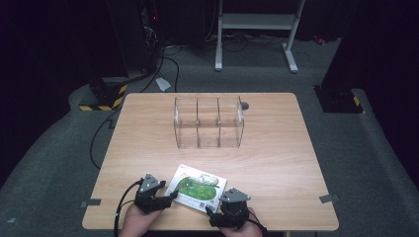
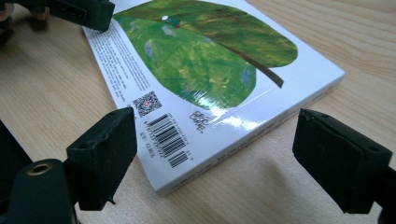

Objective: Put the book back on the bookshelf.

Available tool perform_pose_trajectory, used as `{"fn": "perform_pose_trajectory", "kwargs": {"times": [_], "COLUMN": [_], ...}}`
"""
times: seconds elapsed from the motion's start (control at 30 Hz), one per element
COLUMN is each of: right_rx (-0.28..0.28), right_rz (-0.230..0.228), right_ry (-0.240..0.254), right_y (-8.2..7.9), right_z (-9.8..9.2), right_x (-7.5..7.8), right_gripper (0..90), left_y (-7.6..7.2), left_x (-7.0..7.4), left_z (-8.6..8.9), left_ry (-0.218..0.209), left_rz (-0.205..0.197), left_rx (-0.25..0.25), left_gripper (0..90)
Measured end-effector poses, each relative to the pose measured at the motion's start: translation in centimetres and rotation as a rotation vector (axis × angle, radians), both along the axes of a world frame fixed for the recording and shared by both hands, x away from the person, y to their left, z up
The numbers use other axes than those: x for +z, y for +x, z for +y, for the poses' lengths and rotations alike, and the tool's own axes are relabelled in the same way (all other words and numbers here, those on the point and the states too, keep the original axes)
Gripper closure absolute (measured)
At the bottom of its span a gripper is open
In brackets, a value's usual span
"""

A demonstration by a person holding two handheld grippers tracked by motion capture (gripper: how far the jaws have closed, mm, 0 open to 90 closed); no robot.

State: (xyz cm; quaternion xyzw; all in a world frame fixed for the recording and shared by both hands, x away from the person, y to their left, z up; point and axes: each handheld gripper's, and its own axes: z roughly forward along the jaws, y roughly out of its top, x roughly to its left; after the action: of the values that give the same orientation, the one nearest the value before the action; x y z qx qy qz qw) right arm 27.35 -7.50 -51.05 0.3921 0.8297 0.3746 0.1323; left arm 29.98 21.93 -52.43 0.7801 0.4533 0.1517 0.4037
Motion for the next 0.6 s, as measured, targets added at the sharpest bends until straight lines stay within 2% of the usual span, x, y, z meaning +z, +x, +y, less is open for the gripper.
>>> {"fn": "perform_pose_trajectory", "kwargs": {"times": [0.27, 0.33, 0.5, 0.6], "right_rx": [0.027, 0.038, 0.035, 0.035], "right_rz": [0.022, 0.019, 0.016, 0.011], "right_ry": [-0.043, -0.074, -0.077, -0.078], "right_y": [-0.2, -0.2, -0.1, 0.0], "right_z": [0.9, 1.1, 1.1, 1.1], "right_x": [-0.8, -1.1, -1.1, -1.1], "right_gripper": [13.8, 13.4, 14.7, 15.3], "left_y": [0.0, 0.1, 0.0, 0.0], "left_x": [0.0, 0.0, 0.0, 0.1], "left_z": [0.0, -0.2, -0.7, -0.9], "left_ry": [0.000, -0.022, -0.027, -0.014], "left_rz": [0.000, 0.026, 0.029, 0.022], "left_rx": [0.000, -0.018, -0.031, -0.034], "left_gripper": [34.5, 35.8, 35.7, 34.7]}}
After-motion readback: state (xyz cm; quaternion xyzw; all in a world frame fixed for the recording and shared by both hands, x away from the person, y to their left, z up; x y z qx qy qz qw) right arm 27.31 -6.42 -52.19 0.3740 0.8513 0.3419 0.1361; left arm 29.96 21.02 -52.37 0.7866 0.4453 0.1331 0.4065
